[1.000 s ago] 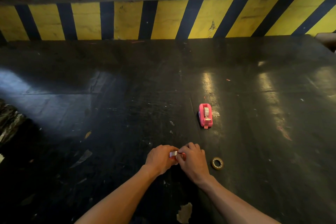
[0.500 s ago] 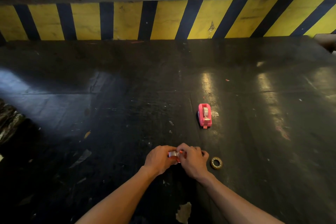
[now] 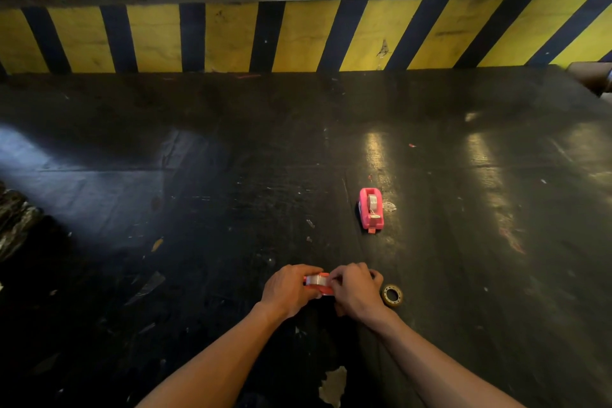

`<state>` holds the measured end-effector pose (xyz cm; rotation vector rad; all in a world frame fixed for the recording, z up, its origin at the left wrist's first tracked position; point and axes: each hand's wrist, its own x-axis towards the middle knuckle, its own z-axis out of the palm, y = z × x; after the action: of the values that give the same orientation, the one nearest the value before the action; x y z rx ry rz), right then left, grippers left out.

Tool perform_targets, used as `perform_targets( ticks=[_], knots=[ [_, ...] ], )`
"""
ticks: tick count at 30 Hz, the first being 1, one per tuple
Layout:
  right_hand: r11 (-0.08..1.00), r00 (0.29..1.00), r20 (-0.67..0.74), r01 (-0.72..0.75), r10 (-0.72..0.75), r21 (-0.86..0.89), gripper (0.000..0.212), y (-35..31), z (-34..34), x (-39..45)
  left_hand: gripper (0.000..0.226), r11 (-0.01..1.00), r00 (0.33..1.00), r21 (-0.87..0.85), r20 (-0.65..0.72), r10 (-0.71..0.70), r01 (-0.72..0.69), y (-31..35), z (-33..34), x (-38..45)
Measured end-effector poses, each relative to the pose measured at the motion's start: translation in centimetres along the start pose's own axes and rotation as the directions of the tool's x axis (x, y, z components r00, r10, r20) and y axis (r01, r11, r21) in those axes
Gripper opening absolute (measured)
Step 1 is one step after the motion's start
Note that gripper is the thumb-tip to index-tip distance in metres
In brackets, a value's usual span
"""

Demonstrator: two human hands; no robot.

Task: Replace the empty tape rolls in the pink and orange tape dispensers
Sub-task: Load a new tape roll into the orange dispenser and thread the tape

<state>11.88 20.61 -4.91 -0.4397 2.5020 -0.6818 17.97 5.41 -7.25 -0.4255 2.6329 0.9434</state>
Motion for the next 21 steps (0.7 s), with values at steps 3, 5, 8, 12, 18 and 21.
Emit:
perform_targets(
  ticks=[3,5,8,12,18,21],
  knots=[
    [1.000,1.000,0.003,0.001,-0.001,-0.024,0.016,-0.4,-0.1,-0.1,0.057,1.000,1.000,-0.010,0.000,0.001,-0.001,0.0,0.0,0.0],
    [0.998,1.000,0.014,0.007,-0.006,-0.060,0.015,-0.6,-0.4,-0.3,0.056,1.000,1.000,-0.009,-0.002,0.005,-0.005,-0.1,0.0,0.0],
    [0.995,0.998,0.032,0.050,-0.047,-0.090,0.008,-0.6,-0.6,-0.5,0.054,1.000,1.000,-0.013,0.002,0.015,-0.015,-0.2,0.0,0.0],
    [0.997,0.997,0.001,0.075,-0.075,0.020,0.017,-0.3,-0.2,-0.9,0.054,1.000,1.000,-0.020,0.009,0.020,-0.020,-0.3,0.2,0.1],
    [0.989,0.998,-0.041,0.054,-0.049,0.140,0.015,0.1,0.2,-1.3,0.045,0.994,0.991,-0.071,0.096,0.090,-0.084,-0.5,0.2,0.0],
    [0.982,0.999,-0.041,0.039,-0.032,0.183,0.010,0.1,0.2,-1.3,0.047,0.989,0.995,-0.123,0.045,0.094,-0.088,-0.8,0.1,-0.4]
  ],
)
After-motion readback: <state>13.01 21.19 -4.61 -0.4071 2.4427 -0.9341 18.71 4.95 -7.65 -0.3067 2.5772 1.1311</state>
